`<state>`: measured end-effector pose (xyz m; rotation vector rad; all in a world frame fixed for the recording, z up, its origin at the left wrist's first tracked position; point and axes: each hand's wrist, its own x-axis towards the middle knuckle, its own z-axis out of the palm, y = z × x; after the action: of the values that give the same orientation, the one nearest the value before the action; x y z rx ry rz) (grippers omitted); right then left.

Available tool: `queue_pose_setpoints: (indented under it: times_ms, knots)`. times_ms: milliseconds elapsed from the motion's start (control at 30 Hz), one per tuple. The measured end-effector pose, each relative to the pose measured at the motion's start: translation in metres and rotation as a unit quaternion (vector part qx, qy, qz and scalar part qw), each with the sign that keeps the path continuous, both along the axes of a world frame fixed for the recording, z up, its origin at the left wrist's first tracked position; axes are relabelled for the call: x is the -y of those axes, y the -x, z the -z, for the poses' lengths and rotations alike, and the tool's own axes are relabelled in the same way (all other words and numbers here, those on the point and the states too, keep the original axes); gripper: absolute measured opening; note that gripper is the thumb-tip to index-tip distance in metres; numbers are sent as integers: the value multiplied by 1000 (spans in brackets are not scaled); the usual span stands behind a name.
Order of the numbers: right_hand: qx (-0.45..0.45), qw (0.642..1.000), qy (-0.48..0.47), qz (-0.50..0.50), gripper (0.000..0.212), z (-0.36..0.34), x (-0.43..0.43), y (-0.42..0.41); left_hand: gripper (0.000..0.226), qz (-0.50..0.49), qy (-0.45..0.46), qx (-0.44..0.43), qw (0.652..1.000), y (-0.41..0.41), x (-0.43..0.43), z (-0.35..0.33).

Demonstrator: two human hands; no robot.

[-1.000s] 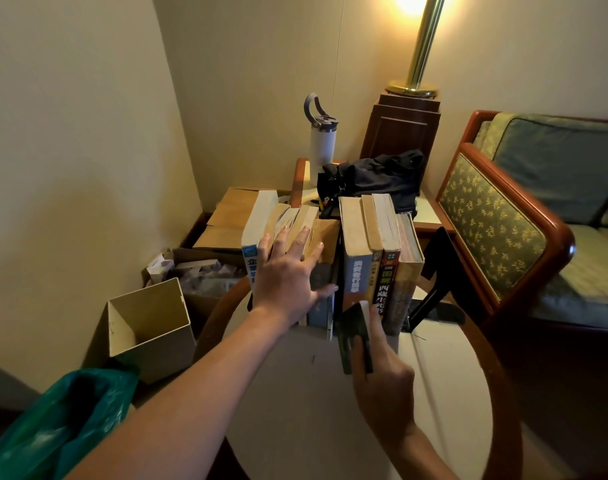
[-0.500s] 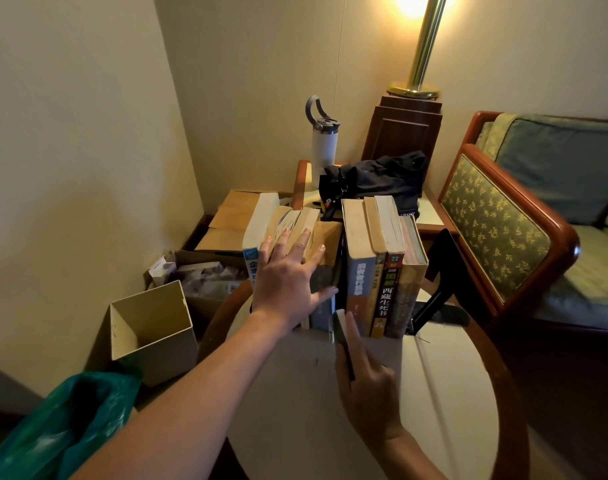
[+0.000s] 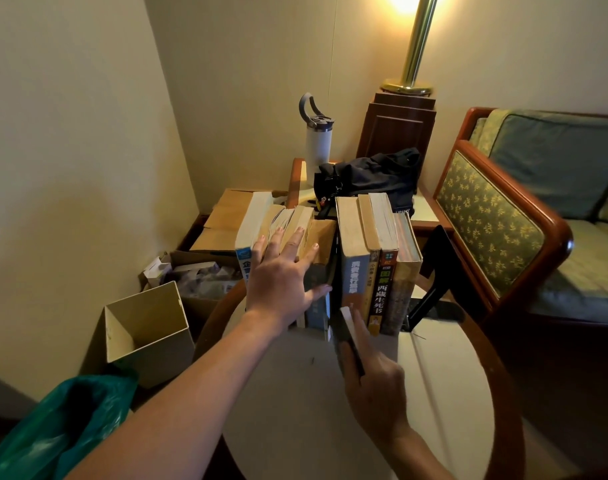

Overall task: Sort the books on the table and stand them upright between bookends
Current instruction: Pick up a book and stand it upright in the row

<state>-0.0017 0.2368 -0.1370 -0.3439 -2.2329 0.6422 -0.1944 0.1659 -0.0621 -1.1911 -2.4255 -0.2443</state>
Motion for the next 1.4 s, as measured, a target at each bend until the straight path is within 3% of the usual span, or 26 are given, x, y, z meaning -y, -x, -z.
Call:
queue_pose_setpoints:
  times_ms: [233,400,633,767,933,1033,1133,1200,1333,1400]
  knots:
    - [49,996,-1,70,44,4,-23,-35,73,-7,12,11,1000,-7,-3,-3]
    - [92,980,87,155,48,-12,-34,-61,63,-18,29,42,999,-13,-4,-12]
    - [56,966,83,238,39,-42,-69,-65,72,79,-94,92,988,-36,-18,-39]
    - [59,971,96,209,36,-49,-91,-47,74,157,-30,71,985,-47,-27,-43]
    - [84,974,156,138,44,-45,-109,-14,83,154,12,108,982,-50,-28,-34]
    - [148,956,248,49,67,-44,-118,-5,87,146,14,113,983,-51,-28,-33]
    - [234,940,246,26,84,-33,-127,-11,90,144,16,128,981,-49,-28,-31]
    - [241,941,235,48,77,-20,-131,-15,91,146,12,130,981,-48,-29,-30]
    - [198,955,206,80,44,-2,-134,-12,94,143,5,131,981,-47,-30,-26]
    - [198,957,190,88,43,-2,-136,-7,95,145,5,126,981,-46,-29,-26]
